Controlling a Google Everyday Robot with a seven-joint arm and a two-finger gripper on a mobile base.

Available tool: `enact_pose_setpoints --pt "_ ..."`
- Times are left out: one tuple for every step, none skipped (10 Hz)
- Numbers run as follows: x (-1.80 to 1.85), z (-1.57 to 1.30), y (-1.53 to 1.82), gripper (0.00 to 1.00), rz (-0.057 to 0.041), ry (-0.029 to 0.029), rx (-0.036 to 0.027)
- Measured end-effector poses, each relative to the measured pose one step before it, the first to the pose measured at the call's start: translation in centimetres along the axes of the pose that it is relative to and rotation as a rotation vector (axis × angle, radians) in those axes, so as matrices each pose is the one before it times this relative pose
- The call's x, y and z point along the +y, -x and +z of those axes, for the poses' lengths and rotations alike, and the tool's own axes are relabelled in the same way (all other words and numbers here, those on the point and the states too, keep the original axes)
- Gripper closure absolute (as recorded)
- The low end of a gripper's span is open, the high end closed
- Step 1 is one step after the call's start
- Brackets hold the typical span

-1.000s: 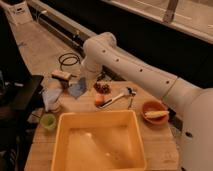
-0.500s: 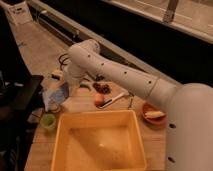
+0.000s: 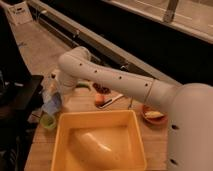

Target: Place sponge in plastic cup

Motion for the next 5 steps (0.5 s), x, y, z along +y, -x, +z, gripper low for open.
enact_pose_setpoints --pt "-0.027 -0.002 0.027 1.0 -0.00042 -0.00017 -0.00027" --pt "-0.027 0.008 -0.021 1.0 0.00045 0.0008 -0.00051" --pt "0.018 0.486 0.328 1.0 -0.00249 0.00797 -0.01448" --pt "-0.039 1.261 0.569 1.0 -0.00488 0.01047 -0.02095" --pt "-0.024 1.392 0.571 1.0 -0.00576 0.01018 -0.02029"
